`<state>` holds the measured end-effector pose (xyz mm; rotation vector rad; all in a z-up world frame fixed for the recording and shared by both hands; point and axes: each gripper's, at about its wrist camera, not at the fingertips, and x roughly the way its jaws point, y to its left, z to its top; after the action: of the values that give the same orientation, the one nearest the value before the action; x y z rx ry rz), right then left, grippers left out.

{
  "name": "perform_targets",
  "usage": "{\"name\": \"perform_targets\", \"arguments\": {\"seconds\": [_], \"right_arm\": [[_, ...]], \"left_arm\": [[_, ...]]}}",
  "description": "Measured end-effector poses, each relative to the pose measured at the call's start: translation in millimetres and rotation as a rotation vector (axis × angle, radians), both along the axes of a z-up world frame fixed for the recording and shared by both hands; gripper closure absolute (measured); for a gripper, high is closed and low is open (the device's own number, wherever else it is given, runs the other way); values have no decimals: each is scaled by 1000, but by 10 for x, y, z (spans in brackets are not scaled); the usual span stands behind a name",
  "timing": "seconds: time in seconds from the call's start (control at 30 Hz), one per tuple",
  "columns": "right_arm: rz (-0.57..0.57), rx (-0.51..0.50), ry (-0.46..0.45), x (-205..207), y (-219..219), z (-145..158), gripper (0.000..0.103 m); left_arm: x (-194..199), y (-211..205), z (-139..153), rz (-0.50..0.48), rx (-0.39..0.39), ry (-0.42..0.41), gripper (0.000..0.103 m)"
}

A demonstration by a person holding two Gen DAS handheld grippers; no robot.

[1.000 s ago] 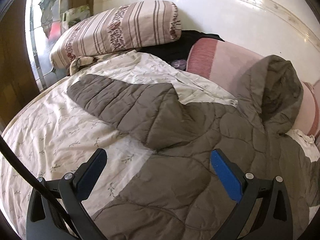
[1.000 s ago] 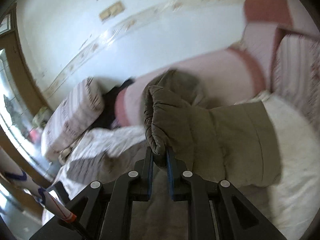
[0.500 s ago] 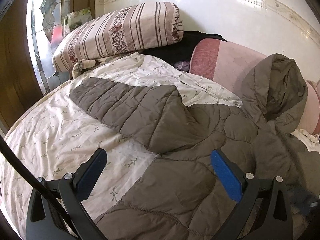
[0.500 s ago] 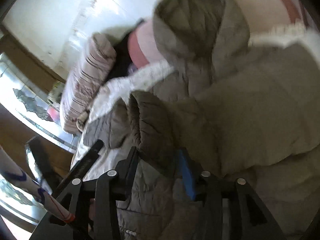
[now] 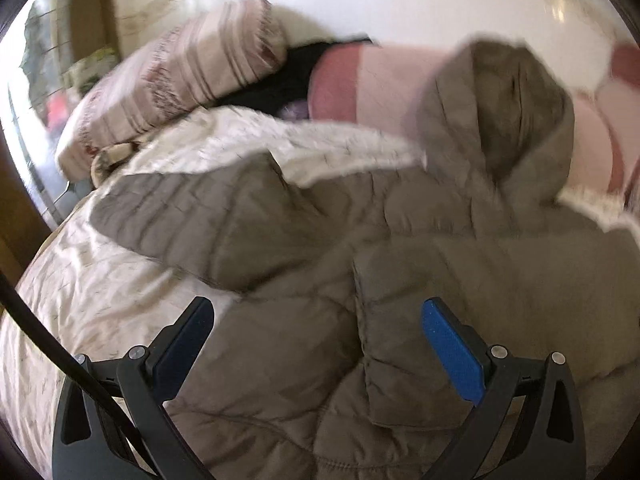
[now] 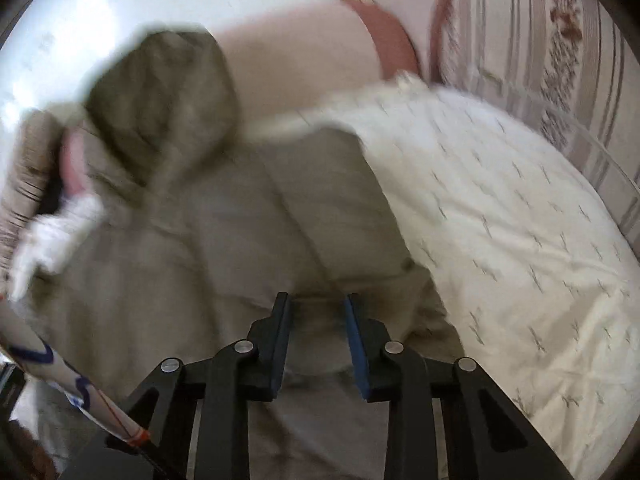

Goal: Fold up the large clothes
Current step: 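Carry the held sleeve across the jacket body with the right tool, release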

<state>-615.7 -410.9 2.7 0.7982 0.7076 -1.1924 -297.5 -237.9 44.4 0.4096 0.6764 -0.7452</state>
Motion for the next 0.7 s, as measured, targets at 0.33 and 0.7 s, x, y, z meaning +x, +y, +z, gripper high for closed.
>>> {"name": "perform_targets", "arguments": {"seconds": [0.33,0.7], "right_arm": [[-75,58,49,-133,-94,-139,74],[98,-107,64,512,429,244,64]], "left_arm": [[1,-133,-238,-14,92,13,0],[-65,-41,-73,-27,44,-3,0]]}}
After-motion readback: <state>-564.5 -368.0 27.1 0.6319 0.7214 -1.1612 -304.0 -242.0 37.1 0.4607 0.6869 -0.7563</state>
